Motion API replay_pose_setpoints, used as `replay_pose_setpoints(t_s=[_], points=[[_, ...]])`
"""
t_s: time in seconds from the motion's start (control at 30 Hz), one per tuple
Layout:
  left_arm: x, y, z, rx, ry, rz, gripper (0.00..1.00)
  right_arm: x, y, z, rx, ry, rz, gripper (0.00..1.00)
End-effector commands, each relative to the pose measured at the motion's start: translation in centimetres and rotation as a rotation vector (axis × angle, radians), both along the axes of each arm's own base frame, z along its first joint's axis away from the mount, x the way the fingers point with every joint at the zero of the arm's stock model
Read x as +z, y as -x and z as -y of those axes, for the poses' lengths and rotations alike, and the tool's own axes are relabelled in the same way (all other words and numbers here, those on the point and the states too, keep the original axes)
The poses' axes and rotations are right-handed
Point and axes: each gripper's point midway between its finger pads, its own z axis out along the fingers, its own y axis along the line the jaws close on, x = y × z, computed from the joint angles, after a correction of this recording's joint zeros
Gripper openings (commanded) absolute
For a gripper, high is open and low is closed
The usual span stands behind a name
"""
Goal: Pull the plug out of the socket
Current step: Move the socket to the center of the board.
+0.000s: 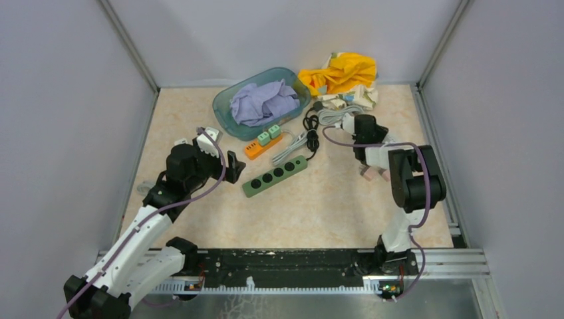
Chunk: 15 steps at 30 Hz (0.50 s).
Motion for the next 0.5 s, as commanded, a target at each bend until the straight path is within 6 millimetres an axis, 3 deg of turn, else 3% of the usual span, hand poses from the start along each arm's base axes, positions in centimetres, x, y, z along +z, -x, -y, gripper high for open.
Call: replay_pose_setpoints(t_s=[0.0,0.27,0.47], points=[[0.1,-0.1,-0.1,-0.001,-0.003,0.006,1.00,4.5,-1.4,-4.5,0.074,-0.016,0.168,0.00],[0.0,-0.1,-0.2,0.002,-0.004,0.001,1.00,0.5,-0.8,-9.2,0.130,-0.128,0.054,0.34],[-0.1,-0.1,-0.2,0.002,-0.004,0.000,1.00,-0.3,0.5,-11.5,0.168,-0.227,-0.008,0.59]])
